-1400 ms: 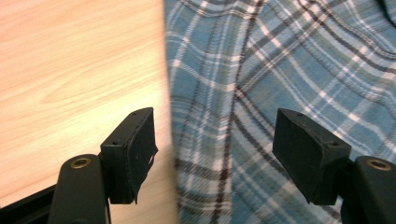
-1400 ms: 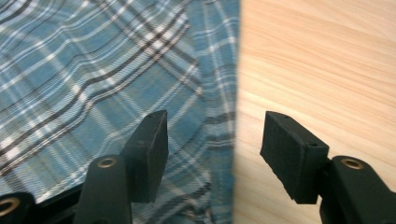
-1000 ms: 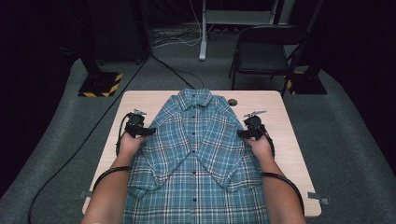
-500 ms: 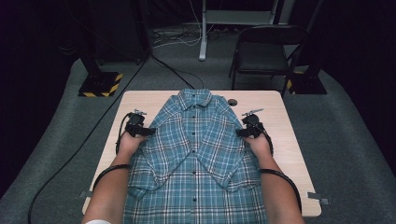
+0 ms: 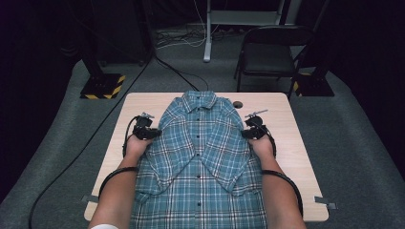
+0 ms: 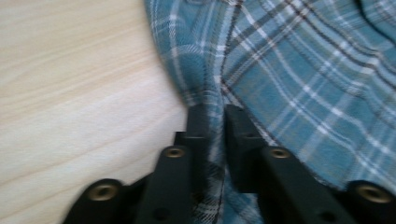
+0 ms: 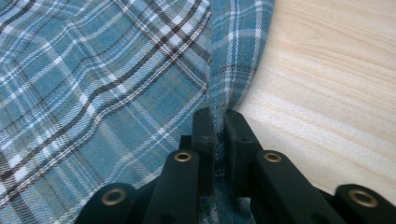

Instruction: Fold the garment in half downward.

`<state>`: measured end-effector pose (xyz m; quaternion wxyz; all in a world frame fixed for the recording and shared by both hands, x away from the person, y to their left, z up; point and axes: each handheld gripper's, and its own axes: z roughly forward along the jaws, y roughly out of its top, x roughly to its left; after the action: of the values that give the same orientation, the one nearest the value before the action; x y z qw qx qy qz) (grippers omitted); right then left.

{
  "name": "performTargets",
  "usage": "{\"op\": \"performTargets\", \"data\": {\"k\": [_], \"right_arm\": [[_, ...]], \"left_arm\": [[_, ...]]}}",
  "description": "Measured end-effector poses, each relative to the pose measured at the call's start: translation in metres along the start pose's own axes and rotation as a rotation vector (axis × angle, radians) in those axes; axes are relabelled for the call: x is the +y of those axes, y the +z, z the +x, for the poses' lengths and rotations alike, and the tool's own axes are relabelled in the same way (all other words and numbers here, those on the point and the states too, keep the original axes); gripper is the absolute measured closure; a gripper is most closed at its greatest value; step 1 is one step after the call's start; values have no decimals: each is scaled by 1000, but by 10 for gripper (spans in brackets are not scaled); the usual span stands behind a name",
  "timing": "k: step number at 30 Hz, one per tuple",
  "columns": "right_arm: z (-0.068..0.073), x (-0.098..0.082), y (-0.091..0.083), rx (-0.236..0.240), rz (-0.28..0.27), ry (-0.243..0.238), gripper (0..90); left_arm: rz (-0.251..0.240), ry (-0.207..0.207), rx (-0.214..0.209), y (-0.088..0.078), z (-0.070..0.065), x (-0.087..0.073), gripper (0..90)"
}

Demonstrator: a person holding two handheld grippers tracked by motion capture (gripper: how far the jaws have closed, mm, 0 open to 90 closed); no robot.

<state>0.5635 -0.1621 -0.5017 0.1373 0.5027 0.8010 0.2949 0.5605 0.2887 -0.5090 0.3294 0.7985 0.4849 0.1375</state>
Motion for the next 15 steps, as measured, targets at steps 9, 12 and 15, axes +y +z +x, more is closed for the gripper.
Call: {"op": "performTargets", "data": {"k": [9, 12, 15], "right_arm": [[-2, 3, -7, 25, 6, -8, 859], [-4, 10, -14, 20, -11, -17, 861], [-6, 27, -30, -8, -66, -29, 862]], "left_arm": [[15, 20, -10, -2, -1, 8, 849], [-13, 20, -12, -10, -1, 20, 851], [-75, 23, -14, -28, -3, 42, 852]]}}
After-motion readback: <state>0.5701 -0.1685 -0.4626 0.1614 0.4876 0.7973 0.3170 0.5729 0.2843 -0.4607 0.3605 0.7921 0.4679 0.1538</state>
